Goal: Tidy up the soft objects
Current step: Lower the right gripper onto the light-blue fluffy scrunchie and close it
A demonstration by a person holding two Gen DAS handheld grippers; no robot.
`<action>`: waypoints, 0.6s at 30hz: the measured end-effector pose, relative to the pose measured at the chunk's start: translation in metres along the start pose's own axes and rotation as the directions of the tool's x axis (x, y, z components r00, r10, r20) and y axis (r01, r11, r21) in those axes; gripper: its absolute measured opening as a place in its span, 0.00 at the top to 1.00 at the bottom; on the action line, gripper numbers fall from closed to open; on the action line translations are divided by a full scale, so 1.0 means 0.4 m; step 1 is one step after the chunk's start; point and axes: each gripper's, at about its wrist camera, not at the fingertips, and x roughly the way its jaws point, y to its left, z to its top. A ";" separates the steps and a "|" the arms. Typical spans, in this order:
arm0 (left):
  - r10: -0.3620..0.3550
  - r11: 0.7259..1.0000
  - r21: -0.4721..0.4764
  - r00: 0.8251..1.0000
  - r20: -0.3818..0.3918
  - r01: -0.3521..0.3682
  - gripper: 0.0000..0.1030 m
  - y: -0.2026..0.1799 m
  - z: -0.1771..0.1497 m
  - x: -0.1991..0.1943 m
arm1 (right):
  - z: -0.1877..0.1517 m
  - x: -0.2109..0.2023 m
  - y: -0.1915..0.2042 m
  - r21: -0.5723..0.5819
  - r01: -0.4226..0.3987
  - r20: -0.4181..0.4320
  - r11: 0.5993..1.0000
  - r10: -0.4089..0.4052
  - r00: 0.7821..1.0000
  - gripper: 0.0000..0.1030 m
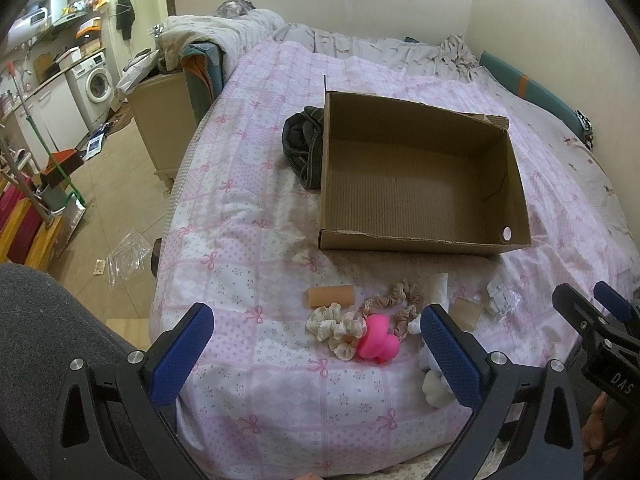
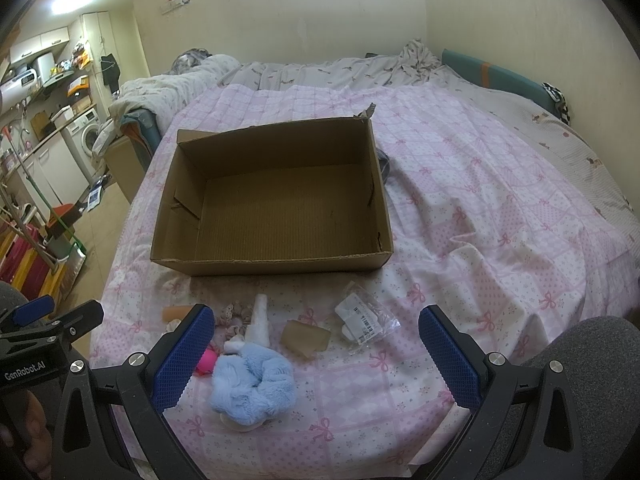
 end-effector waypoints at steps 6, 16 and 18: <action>-0.037 0.999 0.009 0.998 -0.042 0.038 0.00 -0.002 0.007 -0.007 | 0.015 -0.011 -0.003 -0.021 0.007 -0.001 1.000 -0.007 1.000 0.00; -0.024 0.999 0.026 0.979 -0.203 0.029 0.00 -0.012 0.091 0.076 | 0.087 0.020 -0.022 0.034 -0.158 -0.158 0.987 0.161 0.974 0.00; -0.036 0.999 0.004 0.962 -0.270 0.039 0.00 -0.004 0.100 0.118 | 0.084 0.051 -0.022 0.054 -0.189 -0.226 0.980 0.196 0.954 0.00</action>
